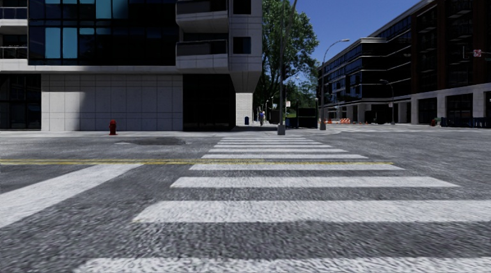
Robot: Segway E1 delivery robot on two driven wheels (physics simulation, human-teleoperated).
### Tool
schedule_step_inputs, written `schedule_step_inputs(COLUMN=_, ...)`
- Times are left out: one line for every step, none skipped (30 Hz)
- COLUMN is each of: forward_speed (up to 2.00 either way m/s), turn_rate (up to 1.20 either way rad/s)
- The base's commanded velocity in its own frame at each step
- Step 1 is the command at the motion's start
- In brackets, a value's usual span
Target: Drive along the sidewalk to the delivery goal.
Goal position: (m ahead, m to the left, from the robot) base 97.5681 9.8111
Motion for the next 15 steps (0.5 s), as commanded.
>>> schedule_step_inputs(forward_speed=2.00, turn_rate=0.00)
schedule_step_inputs(forward_speed=2.00, turn_rate=0.00)
schedule_step_inputs(forward_speed=2.00, turn_rate=0.00)
schedule_step_inputs(forward_speed=2.00, turn_rate=0.00)
schedule_step_inputs(forward_speed=2.00, turn_rate=0.00)
schedule_step_inputs(forward_speed=2.00, turn_rate=0.00)
schedule_step_inputs(forward_speed=2.00, turn_rate=0.00)
schedule_step_inputs(forward_speed=2.00, turn_rate=0.00)
schedule_step_inputs(forward_speed=2.00, turn_rate=0.00)
schedule_step_inputs(forward_speed=2.00, turn_rate=0.00)
schedule_step_inputs(forward_speed=2.00, turn_rate=0.00)
schedule_step_inputs(forward_speed=2.00, turn_rate=0.00)
schedule_step_inputs(forward_speed=2.00, turn_rate=0.00)
schedule_step_inputs(forward_speed=2.00, turn_rate=0.00)
schedule_step_inputs(forward_speed=2.00, turn_rate=0.00)
